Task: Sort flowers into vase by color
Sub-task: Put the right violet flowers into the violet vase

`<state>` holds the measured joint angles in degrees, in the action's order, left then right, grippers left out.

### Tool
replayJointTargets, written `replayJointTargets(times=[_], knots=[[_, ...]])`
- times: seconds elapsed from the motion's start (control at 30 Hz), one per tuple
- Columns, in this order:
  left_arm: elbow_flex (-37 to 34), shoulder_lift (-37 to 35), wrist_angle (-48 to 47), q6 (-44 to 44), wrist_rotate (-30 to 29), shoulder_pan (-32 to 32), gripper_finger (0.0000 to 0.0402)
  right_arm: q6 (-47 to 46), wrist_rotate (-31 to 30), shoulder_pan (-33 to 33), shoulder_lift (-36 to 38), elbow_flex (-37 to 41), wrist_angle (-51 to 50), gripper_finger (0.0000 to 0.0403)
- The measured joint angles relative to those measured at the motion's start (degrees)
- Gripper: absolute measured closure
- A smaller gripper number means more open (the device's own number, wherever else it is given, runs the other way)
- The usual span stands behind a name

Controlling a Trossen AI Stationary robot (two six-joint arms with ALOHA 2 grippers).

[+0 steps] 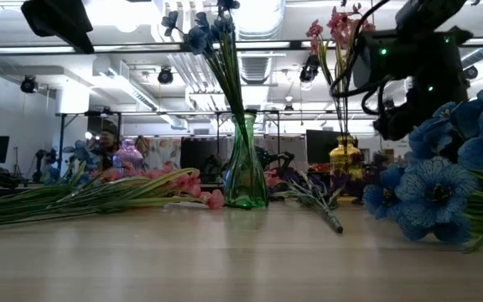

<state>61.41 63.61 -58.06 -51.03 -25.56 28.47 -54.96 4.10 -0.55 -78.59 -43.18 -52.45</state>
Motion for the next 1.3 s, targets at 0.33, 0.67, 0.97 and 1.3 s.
replayJointTargets(times=[0.33,0.67,0.97,1.3], knots=[[0.0,0.0,0.7,1.0,0.0,0.0,0.0192,-1.7,1.6,-3.1,10.2,-4.3,-11.8,0.0377],[0.0,0.0,7.3,4.6,0.0,0.2,0.0192,-3.4,2.0,-10.0,20.6,-12.5,-11.5,0.0376],[0.0,0.0,26.2,20.0,0.2,2.1,0.0192,15.1,-4.1,-19.8,24.7,-17.6,17.3,0.0376],[0.1,1.7,45.2,37.3,0.1,2.6,0.0192,47.1,-5.9,-21.0,17.8,-17.4,53.2,0.0376]])
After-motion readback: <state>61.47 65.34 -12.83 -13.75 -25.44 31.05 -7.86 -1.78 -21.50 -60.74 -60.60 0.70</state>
